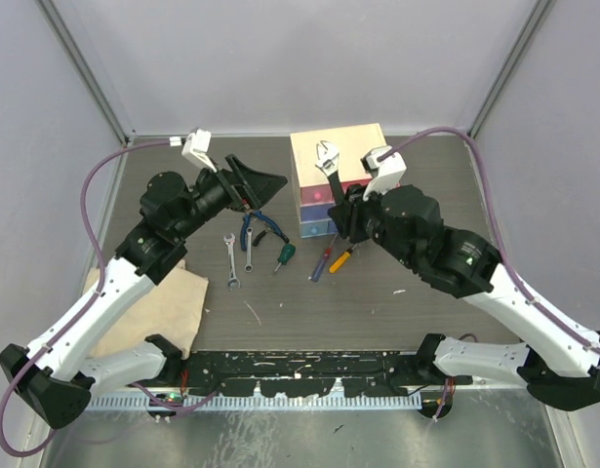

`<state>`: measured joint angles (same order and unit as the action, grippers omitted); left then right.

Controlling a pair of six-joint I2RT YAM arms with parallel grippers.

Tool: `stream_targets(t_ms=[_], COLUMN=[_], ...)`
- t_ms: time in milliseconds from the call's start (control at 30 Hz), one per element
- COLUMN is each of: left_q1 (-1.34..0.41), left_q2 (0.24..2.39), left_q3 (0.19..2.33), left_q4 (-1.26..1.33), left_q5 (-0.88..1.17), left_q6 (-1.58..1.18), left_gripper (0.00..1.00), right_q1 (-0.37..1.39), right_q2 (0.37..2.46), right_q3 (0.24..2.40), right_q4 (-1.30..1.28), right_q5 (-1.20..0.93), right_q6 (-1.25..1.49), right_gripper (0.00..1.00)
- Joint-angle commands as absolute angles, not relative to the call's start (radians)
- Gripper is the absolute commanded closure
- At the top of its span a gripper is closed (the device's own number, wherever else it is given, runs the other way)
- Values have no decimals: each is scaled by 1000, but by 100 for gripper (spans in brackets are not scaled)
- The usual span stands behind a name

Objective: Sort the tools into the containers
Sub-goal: Place the wrench in the drawer.

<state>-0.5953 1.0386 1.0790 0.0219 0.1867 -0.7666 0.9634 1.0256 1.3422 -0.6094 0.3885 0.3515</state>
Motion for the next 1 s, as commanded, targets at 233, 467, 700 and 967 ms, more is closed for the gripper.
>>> stream_targets(t_ms=[233,467,700,967], left_q1=[-581,-578,-568,-560], left_q2=[1055,1039,1024,1025], left_q3=[1165,1146,1145,1143], left_q4=[-140,-177,-228,-251], left_q5=[154,146,142,166], left_q6=[-601,-577,-534,-514], left_gripper=[14,14,14,14], right_q1=[775,626,535,488], right_q2=[1103,1208,1282,1330], right_q3=[1622,1662,1729,1718], right_q4=[-1058,-1131,-1207,-1242], right_q5=[230,46,-19,-67], right_q6=[319,222,152,144], right_gripper=[100,100,100,100])
